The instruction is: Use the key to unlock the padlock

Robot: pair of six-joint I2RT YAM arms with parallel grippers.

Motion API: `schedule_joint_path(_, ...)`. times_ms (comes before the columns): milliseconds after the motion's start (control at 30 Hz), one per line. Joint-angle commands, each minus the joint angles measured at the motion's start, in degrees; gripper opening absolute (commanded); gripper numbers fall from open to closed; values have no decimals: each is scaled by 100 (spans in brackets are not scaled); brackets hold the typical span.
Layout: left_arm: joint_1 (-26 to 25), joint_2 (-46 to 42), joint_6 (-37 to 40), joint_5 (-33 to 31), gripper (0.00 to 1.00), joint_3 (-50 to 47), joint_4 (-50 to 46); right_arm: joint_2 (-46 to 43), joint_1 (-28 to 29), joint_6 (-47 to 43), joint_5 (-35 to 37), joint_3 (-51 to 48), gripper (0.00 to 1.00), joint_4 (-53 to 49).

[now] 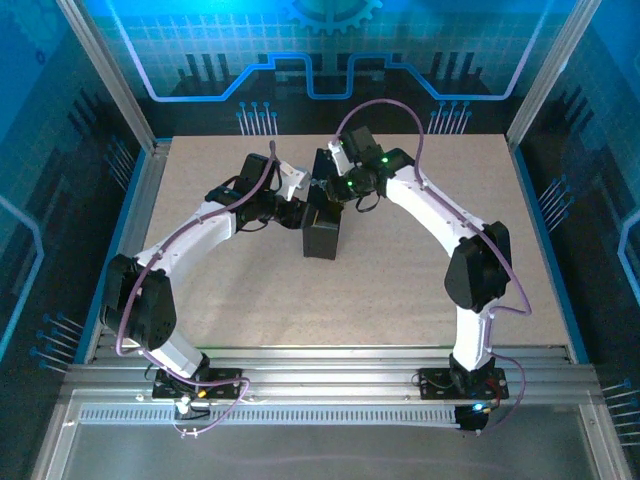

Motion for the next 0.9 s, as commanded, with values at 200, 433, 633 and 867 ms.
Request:
schedule_joint_path(200, -124, 30, 76, 273, 43, -111, -359, -204, -110, 691, 51, -62, 0, 499)
schedule_joint_path(433, -182, -1, 40, 438, 42, -70, -359, -73, 115, 1272, 386, 96, 0, 765)
schedule_joint_path(633, -239, 43, 37, 474, 42, -28, -399, 66, 197, 1856, 434, 60, 0, 946)
schedule_joint_path(867, -284, 113, -22, 518, 41, -11, -341, -37, 346, 2521, 832, -141, 0, 1473)
